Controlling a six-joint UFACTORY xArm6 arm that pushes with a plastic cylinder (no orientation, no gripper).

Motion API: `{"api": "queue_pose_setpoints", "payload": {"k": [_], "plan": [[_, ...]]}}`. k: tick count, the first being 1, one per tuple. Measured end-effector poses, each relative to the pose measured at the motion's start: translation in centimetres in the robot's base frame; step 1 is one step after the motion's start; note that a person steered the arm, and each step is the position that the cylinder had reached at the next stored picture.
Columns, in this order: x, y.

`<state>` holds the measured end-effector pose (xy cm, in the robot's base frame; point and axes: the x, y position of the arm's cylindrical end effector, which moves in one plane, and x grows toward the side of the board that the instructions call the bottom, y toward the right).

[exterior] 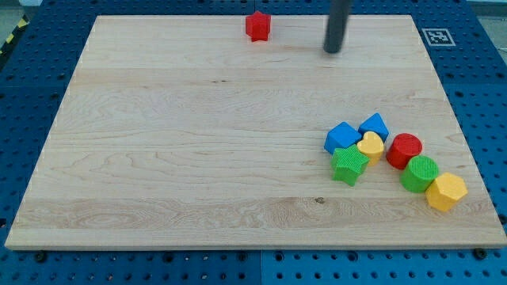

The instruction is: Slide the yellow hexagon toward bottom center

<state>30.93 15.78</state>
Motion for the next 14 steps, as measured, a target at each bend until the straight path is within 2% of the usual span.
{"api": "queue_pose_setpoints", "payload": {"k": [2,3,4,6,8,9,10,11,14], "plan": [[10.3,13.1],[17.4,16.1],[24.0,15.3],[24.7,12.7],[27.0,4.7],[27.7,4.4],[27.7,7.5],[29.6,8.7],[30.9,3.1]]}}
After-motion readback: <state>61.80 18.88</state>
